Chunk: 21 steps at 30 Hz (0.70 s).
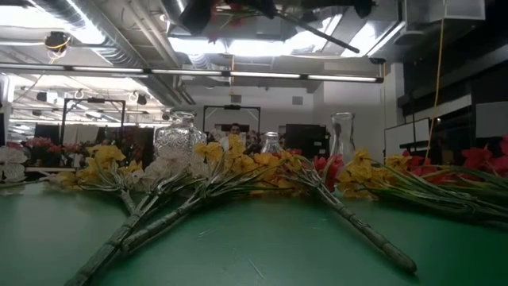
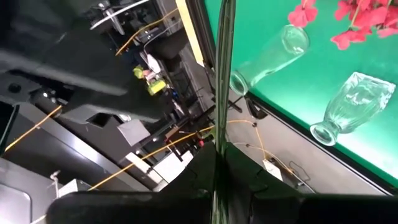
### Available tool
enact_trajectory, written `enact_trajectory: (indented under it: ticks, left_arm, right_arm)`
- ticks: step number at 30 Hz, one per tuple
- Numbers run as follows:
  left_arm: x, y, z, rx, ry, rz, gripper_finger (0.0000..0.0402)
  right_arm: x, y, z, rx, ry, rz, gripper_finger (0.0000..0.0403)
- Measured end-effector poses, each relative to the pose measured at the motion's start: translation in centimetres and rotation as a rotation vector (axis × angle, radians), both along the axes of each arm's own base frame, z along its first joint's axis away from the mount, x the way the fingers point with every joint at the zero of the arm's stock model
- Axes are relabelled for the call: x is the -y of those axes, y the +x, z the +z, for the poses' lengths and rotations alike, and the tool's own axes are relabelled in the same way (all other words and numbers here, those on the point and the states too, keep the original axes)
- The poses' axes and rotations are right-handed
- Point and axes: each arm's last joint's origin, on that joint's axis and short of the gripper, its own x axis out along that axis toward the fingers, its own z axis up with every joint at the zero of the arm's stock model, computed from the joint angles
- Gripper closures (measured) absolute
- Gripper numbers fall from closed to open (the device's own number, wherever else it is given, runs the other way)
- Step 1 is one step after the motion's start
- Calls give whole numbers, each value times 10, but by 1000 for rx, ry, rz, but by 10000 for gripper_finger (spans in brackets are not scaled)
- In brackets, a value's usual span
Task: Sort flowers into vase by color
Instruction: Put the left red flower into the center transparent vase
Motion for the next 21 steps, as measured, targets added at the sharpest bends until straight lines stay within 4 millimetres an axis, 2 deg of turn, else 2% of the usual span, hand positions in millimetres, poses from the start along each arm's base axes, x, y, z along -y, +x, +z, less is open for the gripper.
enact_trajectory:
  ticks: [6, 14, 21]
  left_arm:
    - [-1, 0, 0, -1, 1, 2, 389]
    - [-1, 0, 0, 12, -16, 10, 389]
    - [-1, 0, 0, 13, -17, 11, 389]
  right_arm:
    - [2, 11, -15, -59, -32, -31, 203]
    - [1, 13, -15, -74, -124, 0, 199]
    - [4, 14, -14, -67, -117, -2, 138]
